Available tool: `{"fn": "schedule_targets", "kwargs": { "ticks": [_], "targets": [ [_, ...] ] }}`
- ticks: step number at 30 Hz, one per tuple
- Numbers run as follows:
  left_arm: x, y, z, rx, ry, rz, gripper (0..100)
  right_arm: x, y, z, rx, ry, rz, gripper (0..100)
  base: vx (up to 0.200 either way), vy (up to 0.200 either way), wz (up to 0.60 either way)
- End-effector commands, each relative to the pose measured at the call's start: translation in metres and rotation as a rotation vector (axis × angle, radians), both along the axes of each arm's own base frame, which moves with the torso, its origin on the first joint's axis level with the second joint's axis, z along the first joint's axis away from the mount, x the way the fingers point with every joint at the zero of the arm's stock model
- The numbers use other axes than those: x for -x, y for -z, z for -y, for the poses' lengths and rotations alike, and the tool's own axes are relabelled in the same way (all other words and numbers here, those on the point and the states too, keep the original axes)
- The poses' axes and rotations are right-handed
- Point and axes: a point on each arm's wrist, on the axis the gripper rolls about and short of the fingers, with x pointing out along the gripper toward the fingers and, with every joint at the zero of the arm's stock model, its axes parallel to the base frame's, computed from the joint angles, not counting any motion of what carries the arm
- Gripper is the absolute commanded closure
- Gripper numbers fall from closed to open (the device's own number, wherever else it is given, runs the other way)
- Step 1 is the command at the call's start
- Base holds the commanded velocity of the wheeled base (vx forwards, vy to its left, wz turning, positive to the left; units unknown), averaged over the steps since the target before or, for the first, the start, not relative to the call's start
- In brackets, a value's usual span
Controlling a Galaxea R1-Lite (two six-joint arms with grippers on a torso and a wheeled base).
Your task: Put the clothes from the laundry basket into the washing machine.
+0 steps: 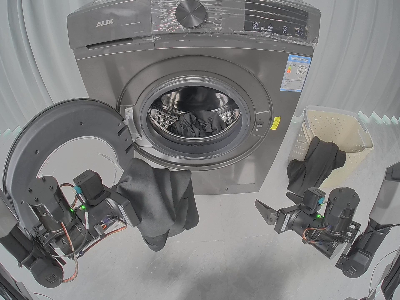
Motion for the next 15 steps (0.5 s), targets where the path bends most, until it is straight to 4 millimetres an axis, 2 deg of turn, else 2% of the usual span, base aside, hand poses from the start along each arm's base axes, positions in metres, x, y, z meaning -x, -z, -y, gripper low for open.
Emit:
{"fn": "schedule_targets", "kwargs": {
  "ticks": [1, 10, 15],
  "targets": [
    [-0.0003, 0.0008, -0.0092, 0.0, -0.059, -0.008, 100, 0.0001, -0.0027, 0.0006, -0.007, 0.002, 0.009, 0, 0.0, 0.0, 0.0],
    [0.0019, -0.0016, -0.0115, 0.005, -0.062, -0.001, 100, -0.0005, -0.0041, -0.0017, -0.012, -0.003, 0.016, 0, 0.0, 0.0, 0.0],
    [0.0012, 0.0015, -0.0099, -0.005, -0.056, -0.01, 100, 0.0009, -0.0036, -0.0026, -0.01, -0.004, 0.014, 0, 0.2, 0.0, 0.0]
  ]
}}
